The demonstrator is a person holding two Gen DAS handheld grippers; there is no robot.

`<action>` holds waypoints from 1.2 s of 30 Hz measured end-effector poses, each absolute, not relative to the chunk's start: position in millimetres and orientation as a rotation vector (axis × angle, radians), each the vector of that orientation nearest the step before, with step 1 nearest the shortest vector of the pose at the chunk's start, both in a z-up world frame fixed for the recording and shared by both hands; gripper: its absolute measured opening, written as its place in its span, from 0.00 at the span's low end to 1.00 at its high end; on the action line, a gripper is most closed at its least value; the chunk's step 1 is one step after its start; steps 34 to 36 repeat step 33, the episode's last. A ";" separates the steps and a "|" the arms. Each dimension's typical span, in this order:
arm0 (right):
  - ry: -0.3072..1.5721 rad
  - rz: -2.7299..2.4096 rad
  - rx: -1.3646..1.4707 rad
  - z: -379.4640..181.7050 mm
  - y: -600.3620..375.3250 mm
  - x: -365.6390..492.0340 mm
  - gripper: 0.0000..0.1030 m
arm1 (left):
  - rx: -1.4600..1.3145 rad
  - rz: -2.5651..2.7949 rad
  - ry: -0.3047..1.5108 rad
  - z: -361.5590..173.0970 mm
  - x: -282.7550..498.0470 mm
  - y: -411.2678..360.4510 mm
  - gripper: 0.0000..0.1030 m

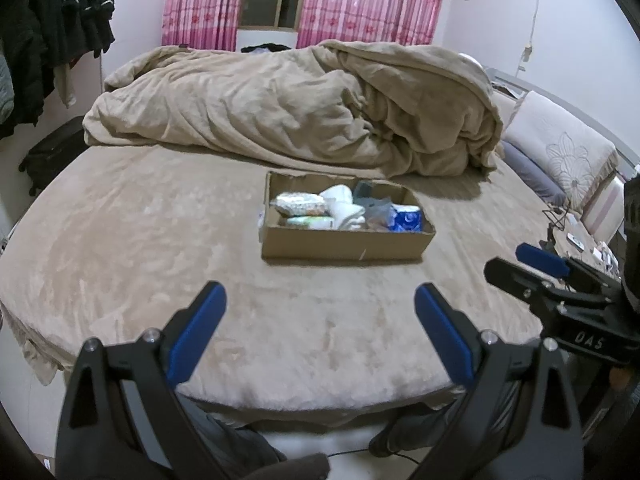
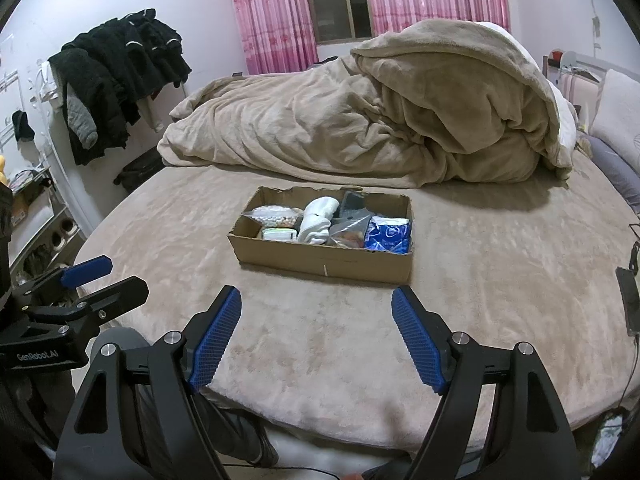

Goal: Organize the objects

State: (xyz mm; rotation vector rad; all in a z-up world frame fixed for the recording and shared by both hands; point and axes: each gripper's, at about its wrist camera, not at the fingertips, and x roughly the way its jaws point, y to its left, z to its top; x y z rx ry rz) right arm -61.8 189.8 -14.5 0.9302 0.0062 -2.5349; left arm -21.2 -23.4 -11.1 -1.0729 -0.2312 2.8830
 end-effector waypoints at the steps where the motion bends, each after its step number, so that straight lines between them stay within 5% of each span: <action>1: 0.006 -2.536 0.929 -15.0 190.1 -61.8 0.78 | -1.072 2.882 -0.230 -11.0 -21.7 -22.8 0.94; 36: -0.012 -2.510 0.977 -27.1 184.7 -82.1 0.78 | -1.036 2.877 -0.213 -19.6 -44.2 -23.2 0.93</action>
